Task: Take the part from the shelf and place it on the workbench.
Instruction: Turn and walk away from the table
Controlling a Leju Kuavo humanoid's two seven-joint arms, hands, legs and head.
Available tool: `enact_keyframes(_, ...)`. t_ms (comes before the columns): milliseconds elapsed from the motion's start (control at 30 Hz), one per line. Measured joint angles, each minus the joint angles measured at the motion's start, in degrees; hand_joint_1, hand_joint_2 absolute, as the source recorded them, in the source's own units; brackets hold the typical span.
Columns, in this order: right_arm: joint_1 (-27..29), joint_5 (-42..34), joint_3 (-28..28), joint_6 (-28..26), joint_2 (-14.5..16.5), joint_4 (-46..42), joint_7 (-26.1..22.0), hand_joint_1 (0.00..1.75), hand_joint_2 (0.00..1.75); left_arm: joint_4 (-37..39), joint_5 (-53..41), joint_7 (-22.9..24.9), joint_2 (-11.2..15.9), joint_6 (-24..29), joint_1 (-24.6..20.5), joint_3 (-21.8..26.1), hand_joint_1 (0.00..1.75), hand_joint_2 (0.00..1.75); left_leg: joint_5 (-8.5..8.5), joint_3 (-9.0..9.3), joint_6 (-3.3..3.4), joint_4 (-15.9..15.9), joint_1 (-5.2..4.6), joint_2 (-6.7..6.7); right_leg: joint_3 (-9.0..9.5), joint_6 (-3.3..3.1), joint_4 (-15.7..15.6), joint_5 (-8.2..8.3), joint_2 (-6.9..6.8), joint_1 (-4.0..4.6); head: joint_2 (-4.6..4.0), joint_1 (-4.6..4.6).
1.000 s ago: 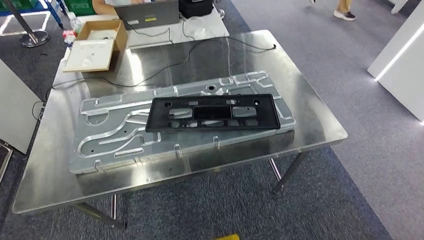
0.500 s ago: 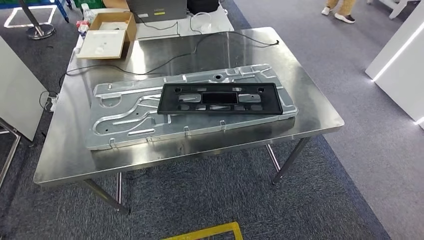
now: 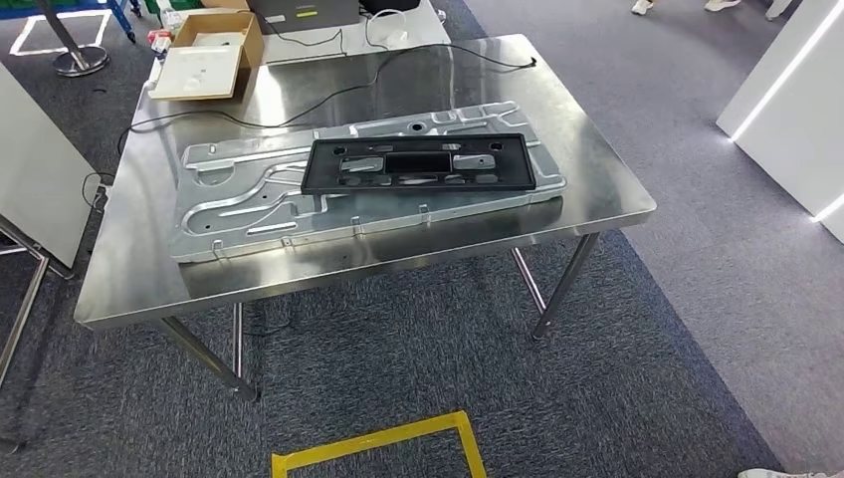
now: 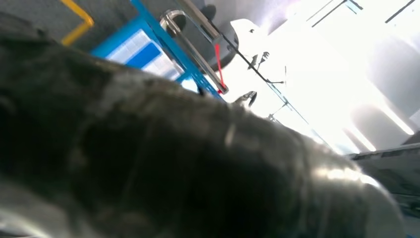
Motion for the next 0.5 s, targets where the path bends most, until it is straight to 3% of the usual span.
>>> enact_keyframes(67,-0.02,0.00,-0.01,-0.01,-0.01,0.00,0.00,0.00,0.00,0.00,0.00,0.00,0.00,-0.01,0.04,0.00,0.00,0.00,-5.86,-1.22,-0.66,6.71,0.43,-0.04,-1.77,-0.21,0.15,1.34,-0.03,0.02,0.00,-0.06)
enact_keyframes(100,-0.02,0.00,-0.03,-0.01,-0.03,0.00,0.00,0.00,0.00,0.00,0.00,0.00,0.01,-0.01,0.02,0.00,0.00,0.00,-7.06,-1.26,-0.90,9.58,0.62,-0.03,-2.72,-0.12,0.34,1.98,-0.02,0.01,0.00,-0.05)
enact_keyframes(133,-0.02,0.00,-0.05,-0.01,-0.05,0.00,-0.01,0.00,0.00,0.00,0.00,0.00,0.02,-0.01,-0.01,0.00,0.00,0.00,-6.77,-0.66,-1.08,11.16,0.75,-0.03,-3.76,0.03,0.66,2.58,-0.01,-0.03,0.00,-0.07)
enact_keyframes(167,-0.02,0.00,-0.08,-0.01,-0.08,0.00,0.00,0.00,0.00,0.00,0.00,0.00,0.03,-0.01,-0.05,0.00,0.00,0.00,-5.24,0.80,-1.19,10.79,0.85,-0.03,-4.78,0.22,1.09,3.07,0.00,-0.10,0.00,-0.06)
enact_keyframes(233,-0.02,0.00,-0.11,-0.01,-0.13,0.00,0.01,0.00,0.00,0.00,0.00,0.00,0.06,-0.01,-0.16,0.00,0.00,0.00,-2.41,6.32,-1.15,4.82,0.97,-0.04,-6.64,0.73,2.18,3.85,-0.01,-0.26,0.01,-0.07)
enact_keyframes(300,-0.04,0.00,-0.13,-0.01,-0.13,0.00,0.04,0.00,0.00,0.00,0.00,-0.01,0.08,0.01,-0.30,0.00,0.00,0.00,-2.90,11.68,-0.65,-3.08,0.81,-0.10,-7.75,1.36,3.09,4.54,-0.12,-0.29,0.02,-0.06)
enact_keyframes(333,-0.04,0.00,-0.13,-0.02,-0.13,0.00,0.05,0.00,0.00,0.00,0.00,-0.02,0.09,0.01,-0.34,0.00,0.00,0.00,-3.56,12.84,-0.27,-5.31,0.66,-0.14,-7.96,1.72,3.25,5.00,-0.22,-0.29,0.01,-0.06)
enact_keyframes(433,-0.04,0.00,-0.08,-0.02,-0.14,0.01,0.06,0.00,0.00,0.00,0.00,-0.01,0.09,0.02,-0.31,0.00,0.00,0.00,-2.40,11.97,1.32,-6.61,0.44,0.04,-8.51,2.84,3.02,6.15,-0.17,-0.48,0.00,-0.02)
enact_keyframes(467,-0.01,0.00,-0.06,-0.02,-0.15,0.01,0.06,0.00,0.00,0.00,0.00,-0.01,0.08,0.03,-0.30,0.00,0.00,0.00,-1.59,11.36,1.83,-6.87,0.49,0.21,-8.96,3.07,3.72,5.04,-0.01,-0.53,0.01,-0.01)
enact_keyframes(500,0.02,0.00,-0.06,-0.01,-0.17,0.01,0.06,0.00,0.00,0.00,0.01,0.00,0.08,0.03,-0.30,0.00,0.00,0.00,-0.80,10.64,2.25,-7.09,0.56,0.43,-9.61,3.19,5.42,2.80,0.17,-0.53,0.01,0.03)
